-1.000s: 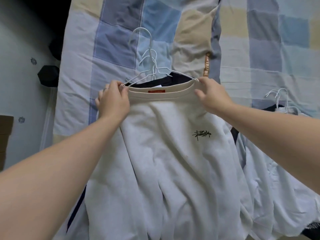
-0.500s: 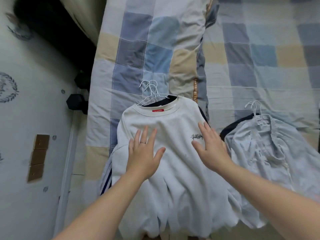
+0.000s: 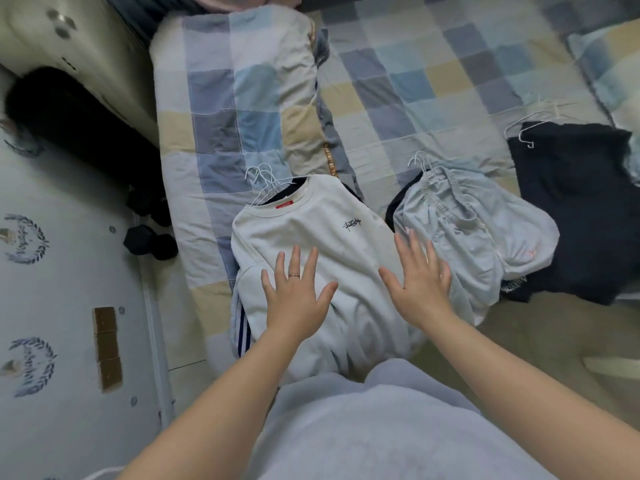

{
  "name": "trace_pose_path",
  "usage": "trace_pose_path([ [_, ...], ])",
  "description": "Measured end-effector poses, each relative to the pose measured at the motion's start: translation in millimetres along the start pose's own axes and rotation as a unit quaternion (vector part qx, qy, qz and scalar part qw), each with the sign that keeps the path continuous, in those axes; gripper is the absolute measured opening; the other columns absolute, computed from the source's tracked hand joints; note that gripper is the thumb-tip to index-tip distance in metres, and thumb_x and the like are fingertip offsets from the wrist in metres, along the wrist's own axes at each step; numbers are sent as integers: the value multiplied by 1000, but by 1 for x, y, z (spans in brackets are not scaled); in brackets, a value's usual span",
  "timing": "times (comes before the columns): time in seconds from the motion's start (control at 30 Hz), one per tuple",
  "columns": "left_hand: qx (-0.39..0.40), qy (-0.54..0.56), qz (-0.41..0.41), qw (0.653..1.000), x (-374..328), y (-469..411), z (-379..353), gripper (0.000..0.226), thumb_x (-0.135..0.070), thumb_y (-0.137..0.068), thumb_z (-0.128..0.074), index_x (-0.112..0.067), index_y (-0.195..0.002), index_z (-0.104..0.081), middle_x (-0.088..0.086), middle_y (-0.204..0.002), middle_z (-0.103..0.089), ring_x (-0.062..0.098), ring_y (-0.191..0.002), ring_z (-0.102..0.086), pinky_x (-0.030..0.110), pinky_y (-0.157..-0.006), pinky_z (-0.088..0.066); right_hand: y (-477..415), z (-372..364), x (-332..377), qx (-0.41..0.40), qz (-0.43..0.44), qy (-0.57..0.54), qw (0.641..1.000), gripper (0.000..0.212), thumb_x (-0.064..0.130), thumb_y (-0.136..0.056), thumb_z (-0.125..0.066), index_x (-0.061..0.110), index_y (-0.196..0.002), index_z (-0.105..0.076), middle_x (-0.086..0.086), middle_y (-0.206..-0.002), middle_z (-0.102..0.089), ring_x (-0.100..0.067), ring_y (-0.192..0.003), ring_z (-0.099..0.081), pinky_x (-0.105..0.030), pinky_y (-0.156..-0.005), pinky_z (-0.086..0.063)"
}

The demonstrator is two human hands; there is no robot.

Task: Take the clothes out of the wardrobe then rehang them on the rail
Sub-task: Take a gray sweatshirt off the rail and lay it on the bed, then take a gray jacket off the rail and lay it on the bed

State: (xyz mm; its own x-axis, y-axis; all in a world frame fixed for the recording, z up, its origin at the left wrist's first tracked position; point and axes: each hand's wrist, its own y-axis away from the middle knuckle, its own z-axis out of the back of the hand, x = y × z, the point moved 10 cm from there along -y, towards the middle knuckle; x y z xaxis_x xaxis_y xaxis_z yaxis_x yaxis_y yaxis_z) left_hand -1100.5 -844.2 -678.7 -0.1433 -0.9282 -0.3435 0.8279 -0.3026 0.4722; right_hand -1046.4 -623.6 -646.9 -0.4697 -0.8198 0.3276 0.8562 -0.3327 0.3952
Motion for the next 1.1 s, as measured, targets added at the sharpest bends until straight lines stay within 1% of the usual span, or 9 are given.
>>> trace_pose_path([
  [0.1,5,-25,-55,998,-23,12,-3,73,-70,-94,-20,-40,-157,2,-5,-167,9,21,-151,20,55,-118,11,23,8,-22,-19,-27,18,999,69,63,-94,-26,40,-154,1,13,-164,11,-18,-149,13,-53,-117,4],
  [0.2,9,-47,-114,992,-54,19,-8,72,-70,-95,-22,-41,-156,2,-6,-166,11,20,-151,18,56,-118,11,51,19,-49,-42,-60,9,997,70,63,-95,-27,40,-155,2,12,-164,11,-19,-150,14,-54,-117,5],
  [0.37,19,-68,-219,973,-133,32,-27,72,-72,-93,-21,-45,-154,4,-8,-166,10,17,-150,22,54,-118,11,107,37,-102,-87,-132,-33,987,70,65,-95,-26,42,-154,3,15,-163,13,-16,-150,15,-51,-117,9],
  [0.5,26,-99,-299,949,-208,53,-52,74,-75,-89,-14,-46,-154,7,-8,-166,10,18,-150,21,53,-119,11,157,46,-153,-119,-196,-69,971,70,62,-96,-29,41,-155,2,15,-163,14,-17,-150,14,-54,-118,8],
  [0.67,45,-130,-378,916,-300,103,-104,71,-74,-92,-17,-48,-153,11,-9,-166,13,18,-150,22,50,-117,16,236,65,-237,-180,-259,-96,944,69,61,-96,-30,40,-155,0,13,-164,10,-19,-151,9,-57,-118,1],
  [0.77,61,-146,-409,899,-357,143,-144,71,-73,-93,-18,-48,-153,10,-8,-166,12,19,-150,23,52,-119,15,291,72,-297,-201,-300,-115,926,69,62,-96,-28,40,-154,2,12,-164,9,-20,-151,9,-58,-118,-1],
  [0.9,68,-168,-467,866,-434,210,-203,75,-77,-88,-9,-46,-154,9,-9,-166,11,18,-150,22,51,-120,13,373,76,-379,-235,-353,-142,895,70,65,-95,-26,41,-154,2,11,-164,8,-21,-151,8,-57,-118,-1],
  [0.97,68,-181,-500,844,-471,242,-233,74,-77,-89,-10,-46,-154,9,-8,-167,8,19,-151,19,51,-120,11,413,77,-418,-248,-377,-151,879,70,65,-95,-26,41,-154,2,11,-164,8,-21,-151,9,-57,-118,0],
  [1.1,74,-193,-556,805,-542,305,-282,77,-76,-88,-14,-42,-155,0,-5,-167,0,20,-152,11,51,-120,7,486,76,-480,-266,-429,-168,847,70,65,-95,-26,40,-154,2,13,-164,10,-18,-150,14,-56,-118,5],
])
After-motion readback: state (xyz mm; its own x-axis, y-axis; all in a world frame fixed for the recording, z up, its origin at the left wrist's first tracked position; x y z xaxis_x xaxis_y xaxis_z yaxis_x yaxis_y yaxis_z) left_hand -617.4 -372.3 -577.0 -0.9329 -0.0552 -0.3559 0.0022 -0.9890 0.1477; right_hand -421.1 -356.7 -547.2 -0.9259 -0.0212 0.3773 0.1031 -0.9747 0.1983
